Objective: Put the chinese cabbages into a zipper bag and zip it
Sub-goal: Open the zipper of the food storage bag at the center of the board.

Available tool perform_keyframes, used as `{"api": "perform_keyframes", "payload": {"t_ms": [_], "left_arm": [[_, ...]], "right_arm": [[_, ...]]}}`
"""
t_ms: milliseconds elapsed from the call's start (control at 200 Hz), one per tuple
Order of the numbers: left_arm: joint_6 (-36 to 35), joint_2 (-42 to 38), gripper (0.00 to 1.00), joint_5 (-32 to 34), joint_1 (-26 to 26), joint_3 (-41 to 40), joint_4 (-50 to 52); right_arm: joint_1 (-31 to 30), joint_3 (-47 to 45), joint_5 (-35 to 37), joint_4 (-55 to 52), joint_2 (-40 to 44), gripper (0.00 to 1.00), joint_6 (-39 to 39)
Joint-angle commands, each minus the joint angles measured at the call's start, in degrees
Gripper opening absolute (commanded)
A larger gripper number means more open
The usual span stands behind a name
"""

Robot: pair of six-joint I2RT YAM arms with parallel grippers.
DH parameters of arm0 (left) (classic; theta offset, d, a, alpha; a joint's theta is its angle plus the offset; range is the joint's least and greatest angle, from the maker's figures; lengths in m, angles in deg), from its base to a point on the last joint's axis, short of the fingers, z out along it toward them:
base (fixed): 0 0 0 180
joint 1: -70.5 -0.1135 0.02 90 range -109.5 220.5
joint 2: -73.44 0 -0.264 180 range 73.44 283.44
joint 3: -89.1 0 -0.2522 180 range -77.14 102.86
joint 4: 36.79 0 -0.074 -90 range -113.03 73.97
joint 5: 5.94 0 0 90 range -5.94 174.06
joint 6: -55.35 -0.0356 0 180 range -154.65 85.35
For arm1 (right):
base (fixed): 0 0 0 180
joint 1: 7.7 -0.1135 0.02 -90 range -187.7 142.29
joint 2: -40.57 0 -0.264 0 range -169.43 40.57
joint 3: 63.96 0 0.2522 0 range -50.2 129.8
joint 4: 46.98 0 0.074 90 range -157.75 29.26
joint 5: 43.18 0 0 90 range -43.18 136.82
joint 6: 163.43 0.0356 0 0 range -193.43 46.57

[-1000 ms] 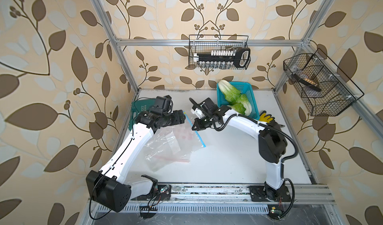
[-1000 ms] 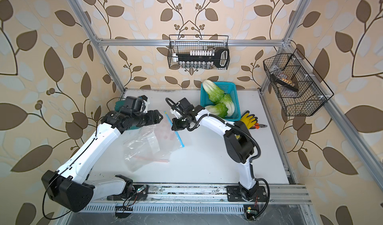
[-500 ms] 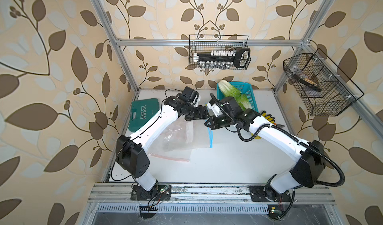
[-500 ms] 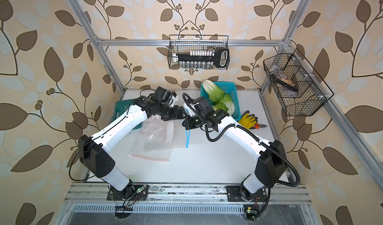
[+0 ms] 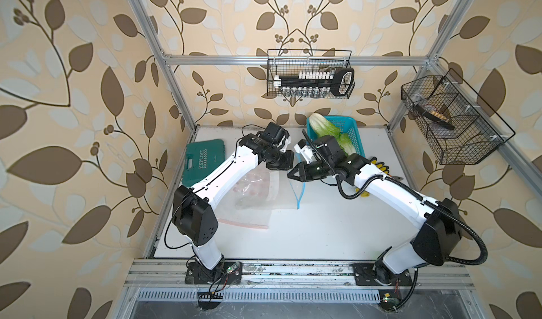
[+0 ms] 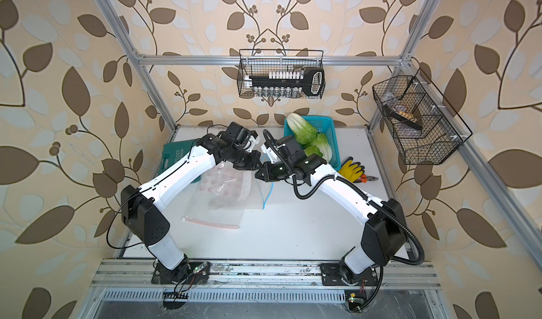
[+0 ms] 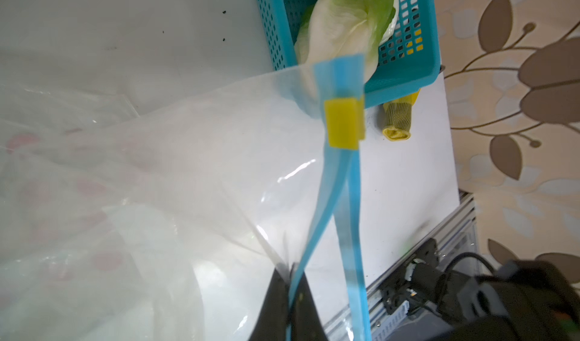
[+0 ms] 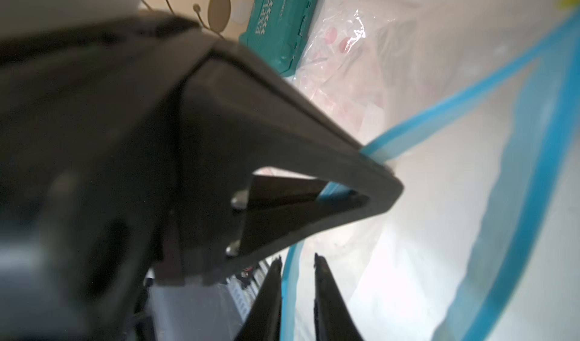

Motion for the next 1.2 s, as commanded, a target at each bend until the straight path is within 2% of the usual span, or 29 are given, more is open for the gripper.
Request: {"api": "perform_keyframes", "payload": {"t_ms": [0,45,145,210,275,340,380,420,445,510,585,665,725,775,915,1000,1085,1125,1195], "left_arm": [[-5.6,-4.3,0.00,-0.1,0.1,-2.1,-3.0],[-6.5,-5.5,0.00,-0.4,0.1,-3.9,-5.0],[-6.6,-6.7,0.00,-1.9,0.1,-5.2,-6.3],[-6.2,-6.4,0.00,-3.0,0.1,-5.1,-6.1],[-5.5,-6.3,0.00,-4.3,0.2,-4.8,-6.2],[-5.0,-6.5,0.00,-5.4,0.2,-4.3,-6.3],[-5.2,-6.6,0.00,-6.0,0.3,-3.6,-5.8],[-5.9,-6.6,0.00,-5.9,0.4,-2.6,-4.3],[-6.8,-6.4,0.00,-5.0,0.4,-1.7,-2.5],[-9.4,-5.8,0.06,-1.1,0.4,0.9,3.2],[-10.3,-4.9,0.20,2.4,0.3,2.1,7.2],[-8.7,-4.2,0.36,0.4,1.4,1.2,7.4],[-8.4,-3.6,0.44,1.1,3.6,0.1,7.3],[-8.2,-3.4,0.56,2.1,4.6,-0.4,7.5],[-6.0,-5.0,0.72,1.1,4.6,-0.4,6.4],[-4.0,-7.3,0.81,-2.4,4.1,0.5,5.4],[-2.8,-10.1,0.94,-7.6,4.1,-2.6,1.3],[-2.7,-10.6,0.96,-8.1,4.6,-4.2,0.5],[-4.0,-10.4,0.92,-5.6,5.0,-6.3,2.1]], "right_arm": [[5.0,-3.1,-11.6,3.1,4.1,0.42,4.0],[6.2,-2.1,-10.4,-2.0,5.3,0.49,1.6],[6.2,1.2,2.8,-15.0,5.1,0.59,-3.7],[5.9,1.2,6.6,-16.4,3.7,0.62,-4.4],[4.9,1.5,6.3,-14.9,1.5,0.63,-4.4],[3.3,2.7,6.4,-13.3,-1.4,0.63,-4.2],[2.9,3.2,6.6,-12.3,-3.3,0.59,-4.0],[3.5,3.4,7.2,-11.4,-4.8,0.50,-3.2],[4.2,2.8,7.1,-10.1,-5.2,0.41,-2.5],[6.5,0.9,5.0,-6.1,-5.4,0.18,0.1],[7.1,-0.2,2.2,-2.1,-4.1,0.08,2.5],[5.9,0.5,2.2,-1.5,-3.7,0.04,5.3],[4.8,1.0,3.6,-2.3,-3.4,0.02,7.0],[3.9,0.6,5.0,-2.0,-2.7,0.01,8.3],[1.9,-0.4,9.3,-2.3,-1.1,0.00,10.7],[1.3,-0.9,10.5,-2.6,-0.8,0.00,11.9],[1.1,-2.0,10.0,-0.8,-0.1,0.00,14.0],[1.1,-2.3,9.8,-0.2,0.2,0.00,14.8],[0.8,-2.0,10.0,-0.2,0.8,0.00,15.0]]}}
